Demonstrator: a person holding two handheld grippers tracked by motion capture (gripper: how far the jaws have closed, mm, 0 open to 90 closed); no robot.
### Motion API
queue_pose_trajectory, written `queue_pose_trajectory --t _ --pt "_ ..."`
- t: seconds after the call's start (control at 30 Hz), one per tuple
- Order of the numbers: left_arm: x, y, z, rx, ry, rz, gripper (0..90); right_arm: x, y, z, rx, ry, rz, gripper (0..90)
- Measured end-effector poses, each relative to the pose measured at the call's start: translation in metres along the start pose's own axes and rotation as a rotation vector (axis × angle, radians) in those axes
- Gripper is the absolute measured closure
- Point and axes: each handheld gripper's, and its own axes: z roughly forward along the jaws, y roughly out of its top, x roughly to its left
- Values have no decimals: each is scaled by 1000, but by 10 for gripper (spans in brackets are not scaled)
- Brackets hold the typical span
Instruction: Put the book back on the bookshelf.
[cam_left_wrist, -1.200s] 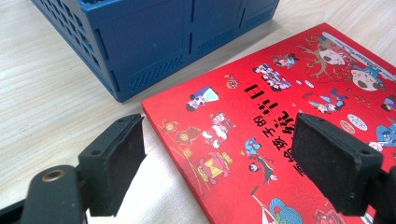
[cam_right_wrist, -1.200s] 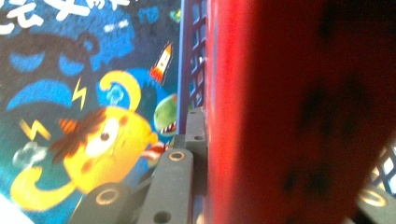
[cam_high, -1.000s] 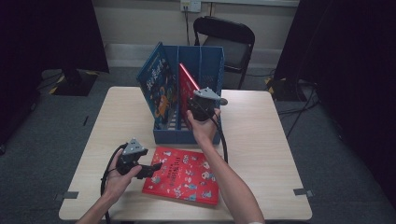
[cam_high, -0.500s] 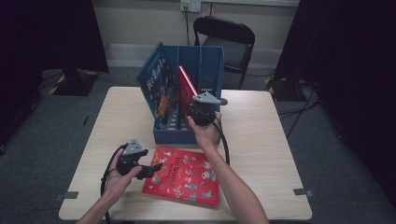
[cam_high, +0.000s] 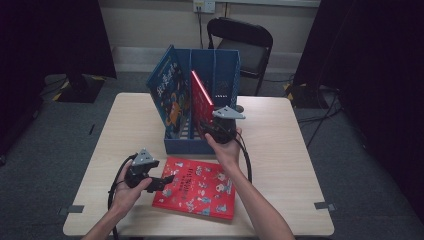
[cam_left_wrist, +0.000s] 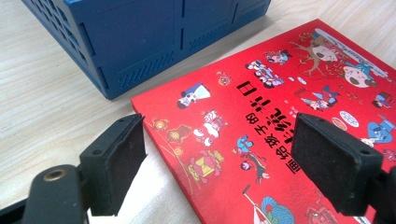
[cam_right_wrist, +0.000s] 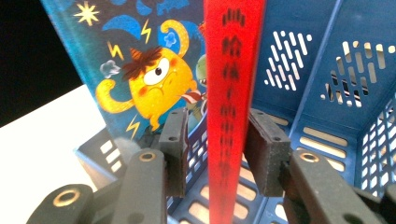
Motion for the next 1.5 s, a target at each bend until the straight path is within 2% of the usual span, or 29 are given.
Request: queue_pose_trajectory --t 0.23,0.33,0.43,0.57,1.0,1.5 --pt "-1 0 1 -1 -5 -1 176 -1 -12 -13 5 15 -19 653" --pt "-1 0 1 -1 -6 -1 176 1 -18 -17 0 11 -13 658" --pt "0 0 1 5 -4 8 176 3 -22 -18 4 0 -28 671" --pt "0 0 1 5 -5 8 176 1 -23 -16 1 -12 -23 769" --pt "0 0 1 2 -12 7 176 9 -14 1 2 -13 -47 758" --pt "-1 0 1 6 -17 0 175 16 0 28 13 -41 -70 732"
